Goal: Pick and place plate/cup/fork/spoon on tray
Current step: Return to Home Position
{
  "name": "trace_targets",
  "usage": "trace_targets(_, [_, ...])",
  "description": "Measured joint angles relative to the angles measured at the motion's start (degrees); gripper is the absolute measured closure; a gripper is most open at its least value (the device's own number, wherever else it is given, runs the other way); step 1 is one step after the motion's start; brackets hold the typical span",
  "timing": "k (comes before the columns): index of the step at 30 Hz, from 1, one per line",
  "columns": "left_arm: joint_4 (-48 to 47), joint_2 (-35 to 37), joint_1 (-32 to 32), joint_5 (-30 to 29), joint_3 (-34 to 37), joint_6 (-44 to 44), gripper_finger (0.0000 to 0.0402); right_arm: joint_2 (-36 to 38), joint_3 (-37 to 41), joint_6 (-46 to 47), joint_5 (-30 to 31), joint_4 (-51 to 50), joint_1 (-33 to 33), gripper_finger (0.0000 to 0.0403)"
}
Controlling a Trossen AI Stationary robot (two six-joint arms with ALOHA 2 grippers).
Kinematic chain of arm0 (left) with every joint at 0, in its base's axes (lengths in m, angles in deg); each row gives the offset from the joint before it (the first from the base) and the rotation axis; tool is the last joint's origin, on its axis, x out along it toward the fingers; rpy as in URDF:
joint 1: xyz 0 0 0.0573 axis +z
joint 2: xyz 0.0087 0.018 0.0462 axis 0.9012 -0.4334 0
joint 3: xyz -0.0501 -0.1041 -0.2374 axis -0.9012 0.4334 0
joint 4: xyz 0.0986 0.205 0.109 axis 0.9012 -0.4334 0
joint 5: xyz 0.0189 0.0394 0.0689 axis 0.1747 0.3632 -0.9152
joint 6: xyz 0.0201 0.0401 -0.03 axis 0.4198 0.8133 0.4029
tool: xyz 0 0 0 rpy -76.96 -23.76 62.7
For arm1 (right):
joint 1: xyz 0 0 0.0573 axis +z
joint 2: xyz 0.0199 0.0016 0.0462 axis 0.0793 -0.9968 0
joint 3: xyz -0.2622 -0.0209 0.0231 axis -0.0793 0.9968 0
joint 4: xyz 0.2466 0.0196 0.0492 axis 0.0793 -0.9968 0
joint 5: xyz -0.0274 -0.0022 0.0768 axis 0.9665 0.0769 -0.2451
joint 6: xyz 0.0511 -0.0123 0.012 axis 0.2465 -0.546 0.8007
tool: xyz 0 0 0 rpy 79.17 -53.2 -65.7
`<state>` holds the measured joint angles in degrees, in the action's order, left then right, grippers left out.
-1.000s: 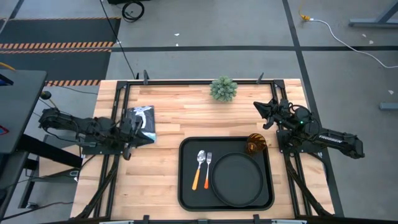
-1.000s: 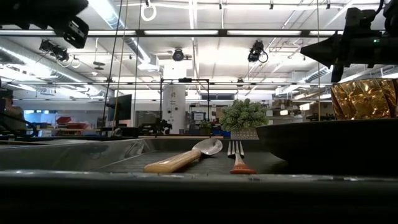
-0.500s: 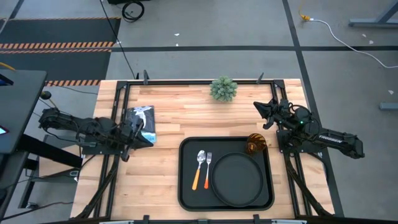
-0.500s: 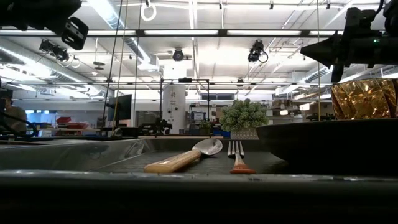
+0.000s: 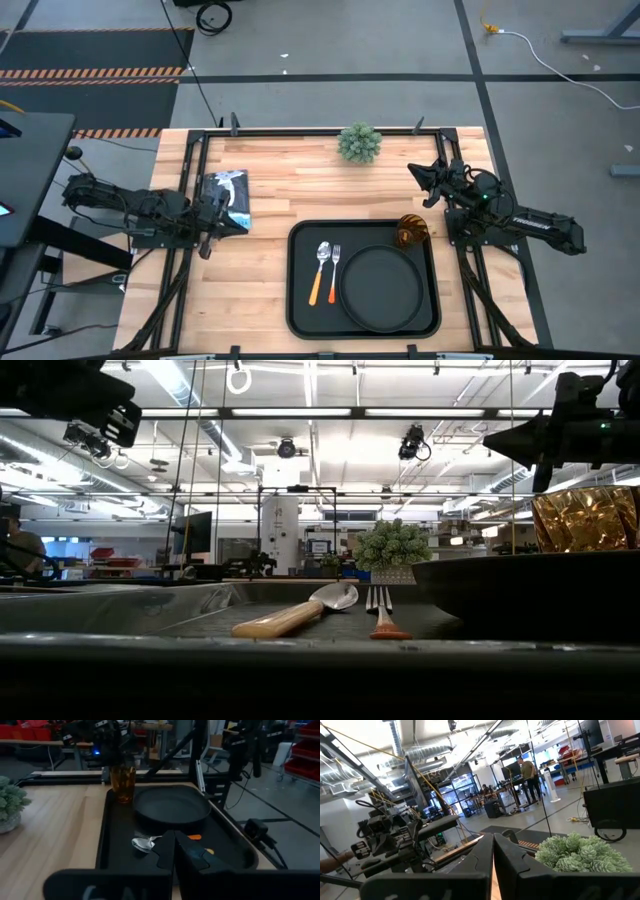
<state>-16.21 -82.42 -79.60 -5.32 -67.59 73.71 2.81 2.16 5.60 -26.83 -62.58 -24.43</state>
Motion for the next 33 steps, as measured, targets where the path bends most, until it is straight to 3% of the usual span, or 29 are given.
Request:
trace_targets(6, [2.70,0.02,0.00,-1.10,4.10,-0.03,0.0390,0.00,0.00,0.01,0.00,0.00,-0.02,0.0384])
trace_targets(16, [15.99,0.04,0.00,-0.14,14.90,-3.37,0.0390,0.00,0.00,0.02,0.00,-0.02,-0.02,0.0384])
trace_targets(24, [14.75,0.02,0.07,-1.42,14.88,-1.19,0.0390,0.00,0.00,0.02,0.00,-0.02,0.00,0.0384])
trace_targets(33, [13.89,0.07,0.11,-9.25,14.91,-0.70,0.0390,0.00,0.00,0.02,0.00,0.00,0.00,0.0384])
